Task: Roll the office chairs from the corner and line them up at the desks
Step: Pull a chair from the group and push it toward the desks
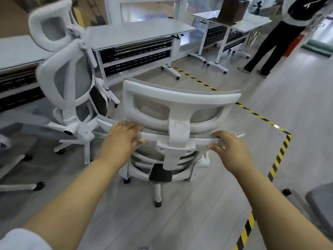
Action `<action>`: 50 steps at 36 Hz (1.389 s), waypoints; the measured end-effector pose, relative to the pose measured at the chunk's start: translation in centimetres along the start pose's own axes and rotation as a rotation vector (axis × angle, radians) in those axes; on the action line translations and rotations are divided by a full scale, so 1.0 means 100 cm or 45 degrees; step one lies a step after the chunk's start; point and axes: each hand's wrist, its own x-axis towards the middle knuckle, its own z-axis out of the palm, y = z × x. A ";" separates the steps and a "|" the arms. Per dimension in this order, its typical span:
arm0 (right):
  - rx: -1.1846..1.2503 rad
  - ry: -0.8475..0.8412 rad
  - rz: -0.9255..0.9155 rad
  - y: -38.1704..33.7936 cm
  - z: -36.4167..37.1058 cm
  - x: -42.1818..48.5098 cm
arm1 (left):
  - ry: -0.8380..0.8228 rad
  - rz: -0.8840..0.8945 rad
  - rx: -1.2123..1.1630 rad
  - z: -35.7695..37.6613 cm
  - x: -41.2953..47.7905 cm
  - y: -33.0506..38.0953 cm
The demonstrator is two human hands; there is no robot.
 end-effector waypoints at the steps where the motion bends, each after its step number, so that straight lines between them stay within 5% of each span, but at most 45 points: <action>1: 0.001 0.003 0.000 0.000 0.003 0.016 | 0.004 -0.014 -0.006 0.002 0.014 -0.005; 29: -0.122 -0.145 -0.303 0.008 0.038 0.454 | 0.092 -0.378 0.168 0.089 0.356 -0.115; 50: -0.070 -0.195 -0.303 -0.045 0.089 0.706 | 0.226 -0.370 0.130 0.117 0.550 -0.252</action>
